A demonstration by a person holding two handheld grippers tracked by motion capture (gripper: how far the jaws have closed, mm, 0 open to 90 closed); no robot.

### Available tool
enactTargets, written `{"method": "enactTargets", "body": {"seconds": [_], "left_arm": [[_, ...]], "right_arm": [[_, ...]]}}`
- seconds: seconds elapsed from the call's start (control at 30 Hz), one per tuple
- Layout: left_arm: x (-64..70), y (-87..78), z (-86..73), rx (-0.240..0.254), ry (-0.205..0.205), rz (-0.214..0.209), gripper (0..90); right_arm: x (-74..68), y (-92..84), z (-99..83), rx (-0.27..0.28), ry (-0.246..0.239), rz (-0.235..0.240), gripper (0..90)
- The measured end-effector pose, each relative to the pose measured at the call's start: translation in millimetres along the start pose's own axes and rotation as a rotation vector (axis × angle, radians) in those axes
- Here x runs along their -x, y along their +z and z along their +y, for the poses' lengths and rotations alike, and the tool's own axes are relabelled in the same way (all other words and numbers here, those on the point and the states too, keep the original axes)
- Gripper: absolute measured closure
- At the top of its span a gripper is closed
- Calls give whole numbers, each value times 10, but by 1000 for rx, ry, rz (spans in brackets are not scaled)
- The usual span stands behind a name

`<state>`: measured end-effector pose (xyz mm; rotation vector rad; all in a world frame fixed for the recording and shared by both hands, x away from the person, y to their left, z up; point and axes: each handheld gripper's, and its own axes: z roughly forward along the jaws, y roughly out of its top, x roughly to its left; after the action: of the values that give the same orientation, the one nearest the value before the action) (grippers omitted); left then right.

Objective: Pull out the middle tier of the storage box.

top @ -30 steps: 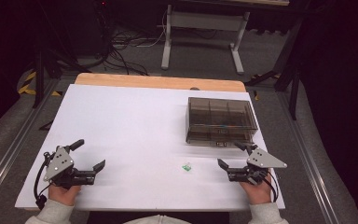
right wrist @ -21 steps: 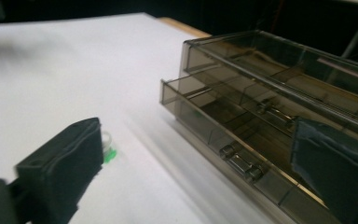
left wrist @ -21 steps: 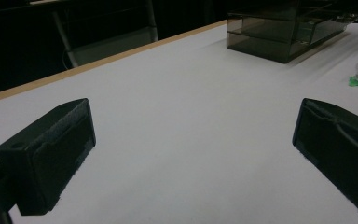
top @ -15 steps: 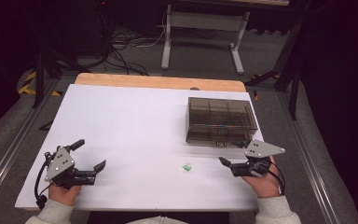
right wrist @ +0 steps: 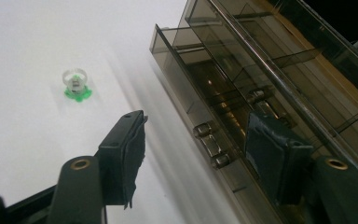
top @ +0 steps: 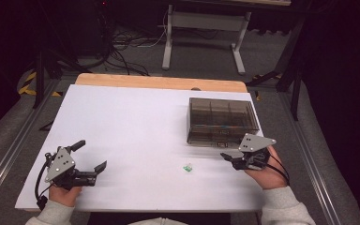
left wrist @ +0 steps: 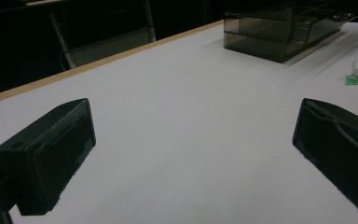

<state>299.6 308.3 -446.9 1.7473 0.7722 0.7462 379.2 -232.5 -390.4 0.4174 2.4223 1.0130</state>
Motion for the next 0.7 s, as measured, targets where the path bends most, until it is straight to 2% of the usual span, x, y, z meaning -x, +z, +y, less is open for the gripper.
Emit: {"method": "enactTargets", "body": {"seconds": [0.2,0.27,0.47,0.57,0.63,0.7], "left_arm": [[-4,-3,-1,0,-1,-2,2],[0,1,0,0,-4,-2,2],[-3,-1,-1,-1,-1,-4,2],[-4,-1,-1,-1,-2,-4,2],[-4,0,-1,-1,-1,-5,2],[-1,1,-1,-1,-4,-4,2]], "right_arm": [[52,50,48,-64,-43,7,401],[61,96,71,-108,-69,9,405],[67,155,114,-138,-101,13,408],[93,198,128,-175,-130,21,413],[87,218,135,-187,-124,13,416],[94,235,135,-201,-139,23,424]]}}
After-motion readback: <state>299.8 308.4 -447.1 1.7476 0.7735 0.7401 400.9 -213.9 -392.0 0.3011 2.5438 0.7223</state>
